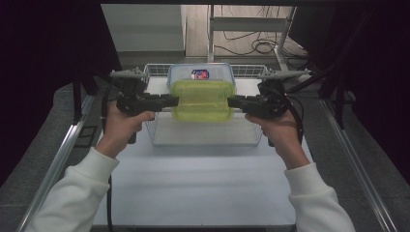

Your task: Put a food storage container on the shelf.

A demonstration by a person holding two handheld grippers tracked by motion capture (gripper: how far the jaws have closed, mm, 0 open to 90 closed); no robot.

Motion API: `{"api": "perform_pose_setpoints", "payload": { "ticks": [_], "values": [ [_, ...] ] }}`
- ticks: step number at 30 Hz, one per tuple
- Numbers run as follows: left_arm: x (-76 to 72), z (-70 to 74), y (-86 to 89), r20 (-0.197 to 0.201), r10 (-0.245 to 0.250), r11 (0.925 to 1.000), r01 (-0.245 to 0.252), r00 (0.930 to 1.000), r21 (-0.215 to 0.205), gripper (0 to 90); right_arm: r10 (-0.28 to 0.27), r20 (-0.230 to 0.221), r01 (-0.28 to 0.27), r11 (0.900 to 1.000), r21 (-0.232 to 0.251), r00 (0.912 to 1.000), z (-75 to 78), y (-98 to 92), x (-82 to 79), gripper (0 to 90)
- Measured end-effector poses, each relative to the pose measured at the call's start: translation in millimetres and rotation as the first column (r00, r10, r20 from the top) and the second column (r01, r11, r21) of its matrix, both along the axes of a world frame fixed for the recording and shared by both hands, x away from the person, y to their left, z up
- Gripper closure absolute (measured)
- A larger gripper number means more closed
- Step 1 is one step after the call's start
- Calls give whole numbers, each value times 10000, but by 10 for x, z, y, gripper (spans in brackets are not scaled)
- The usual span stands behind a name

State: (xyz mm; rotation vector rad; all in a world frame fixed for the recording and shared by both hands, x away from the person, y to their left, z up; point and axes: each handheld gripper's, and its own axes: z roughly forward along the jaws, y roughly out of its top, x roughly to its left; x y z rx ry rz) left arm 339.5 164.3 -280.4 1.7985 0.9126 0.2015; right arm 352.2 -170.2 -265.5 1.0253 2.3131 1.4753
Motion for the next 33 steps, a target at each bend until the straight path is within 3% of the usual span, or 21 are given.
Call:
{"api": "perform_pose_setpoints", "payload": {
  "ticks": [8, 18, 25, 29, 33],
  "values": [
    [296, 169, 29, -39, 64, 9999, -64, 10000, -123, 793, -128, 52, 128, 9999, -6, 9999, 231, 45, 279, 791],
    [628, 223, 37, -370, 148, 9997, -155, 9992, -201, 797, -240, -154, 243, 9995, 201, 9996, 277, 43, 603, 792],
    [772, 282, 73, -335, 293, 9994, -299, 9990, -185, 797, -245, -280, 251, 9995, 215, 9993, 345, 86, 797, 792],
    [823, 260, 105, -471, 418, 9984, -435, 9980, -366, 796, -227, -389, 235, 9995, 202, 9990, 366, 125, 885, 792],
    [847, 235, 101, -594, 537, 9982, -551, 9968, -222, 792, -234, -578, 248, 9994, 242, 9981, 346, 144, 956, 791]
  ]
}}
